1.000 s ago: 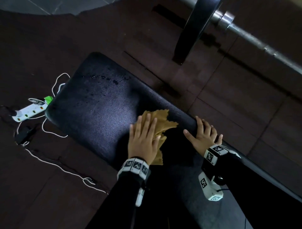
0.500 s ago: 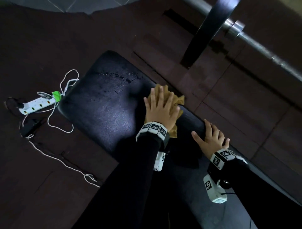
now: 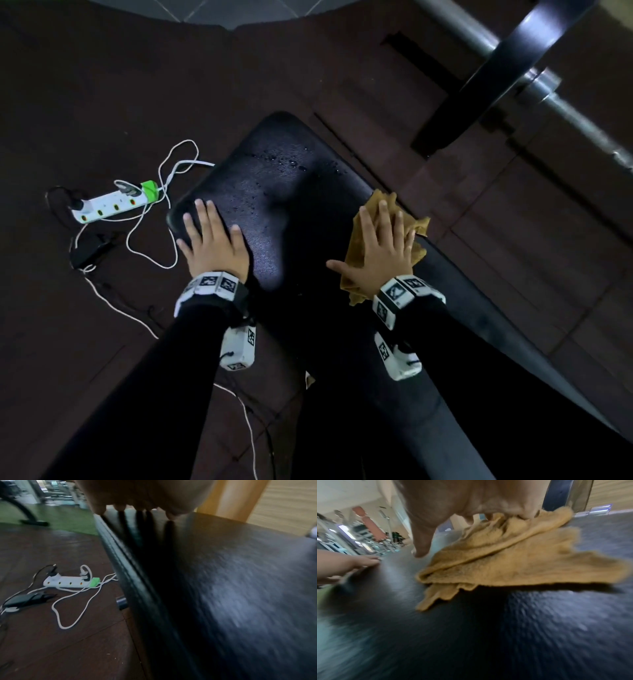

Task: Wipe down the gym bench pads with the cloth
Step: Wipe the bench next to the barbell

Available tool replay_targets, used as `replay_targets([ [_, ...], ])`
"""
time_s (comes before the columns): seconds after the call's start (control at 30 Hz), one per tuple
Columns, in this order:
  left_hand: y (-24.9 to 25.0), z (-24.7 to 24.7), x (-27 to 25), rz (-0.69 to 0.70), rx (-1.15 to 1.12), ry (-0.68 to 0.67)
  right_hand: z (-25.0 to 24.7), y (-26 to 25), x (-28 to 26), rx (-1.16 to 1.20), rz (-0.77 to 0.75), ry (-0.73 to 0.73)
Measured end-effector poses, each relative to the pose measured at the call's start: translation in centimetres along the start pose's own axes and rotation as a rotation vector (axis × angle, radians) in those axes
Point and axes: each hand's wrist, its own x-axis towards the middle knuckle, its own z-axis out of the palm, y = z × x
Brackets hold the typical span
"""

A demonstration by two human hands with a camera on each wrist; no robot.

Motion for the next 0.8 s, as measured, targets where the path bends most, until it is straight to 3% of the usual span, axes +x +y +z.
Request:
replay_targets([
  [0.2,-0.4,1.0,2.2,-0.014,0.004,0.054,-0.9,3.1,-0.2,-0.037,-0.009,-0.022],
  [0.3,0.1,1.4,2.2,-0.048,0.037,0.072,-2.0,6.1,-1.5,0.064,0.108,-0.036],
  [0.4,0.0,1.4,2.3,-0.061,0.056,0.035,-3.0,7.9,-2.6,-0.002,0.155,0.008],
  [0.6,1.1,0.2,2.0,-0.036,0.071,0.056,-3.1,6.0,-0.3,-0.025,0.303,-0.069],
  [0.8,2.0,-1.2,2.2,-0.049,0.028,-0.053,-3.7,0.9,5.8,0.001,0.138,-0.095],
])
